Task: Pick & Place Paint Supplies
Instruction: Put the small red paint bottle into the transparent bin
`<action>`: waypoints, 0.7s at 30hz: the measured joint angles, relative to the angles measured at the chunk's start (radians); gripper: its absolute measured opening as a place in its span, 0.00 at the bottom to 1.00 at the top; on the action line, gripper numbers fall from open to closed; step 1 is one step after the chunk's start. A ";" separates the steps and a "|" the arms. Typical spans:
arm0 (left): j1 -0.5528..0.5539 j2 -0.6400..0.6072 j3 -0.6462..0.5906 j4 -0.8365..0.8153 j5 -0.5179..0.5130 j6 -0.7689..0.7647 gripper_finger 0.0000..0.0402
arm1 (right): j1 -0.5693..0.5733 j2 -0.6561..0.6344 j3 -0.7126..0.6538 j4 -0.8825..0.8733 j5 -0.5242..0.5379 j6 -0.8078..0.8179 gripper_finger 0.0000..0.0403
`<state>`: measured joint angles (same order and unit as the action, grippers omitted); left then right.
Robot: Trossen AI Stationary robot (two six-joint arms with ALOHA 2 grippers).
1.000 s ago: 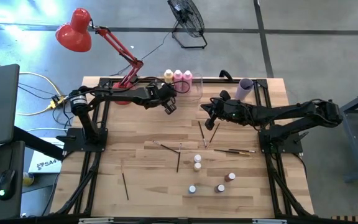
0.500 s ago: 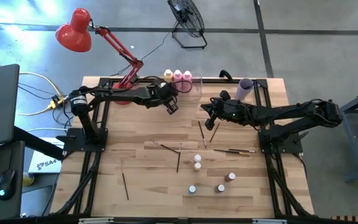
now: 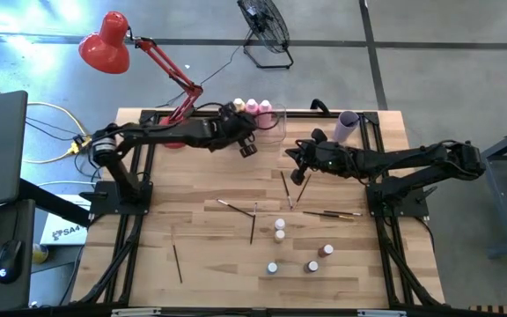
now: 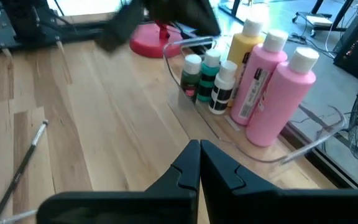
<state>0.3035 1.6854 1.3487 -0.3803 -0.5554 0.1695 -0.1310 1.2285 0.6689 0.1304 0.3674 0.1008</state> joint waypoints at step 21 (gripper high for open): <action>-0.018 -0.138 -0.138 -0.233 0.342 -0.043 0.00 | 0.000 0.000 0.000 -0.068 -0.005 -0.021 0.00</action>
<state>0.2855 1.5471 1.2106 -0.6128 -0.2138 0.1265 -0.1307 1.2285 0.6689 0.0620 0.3622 0.0798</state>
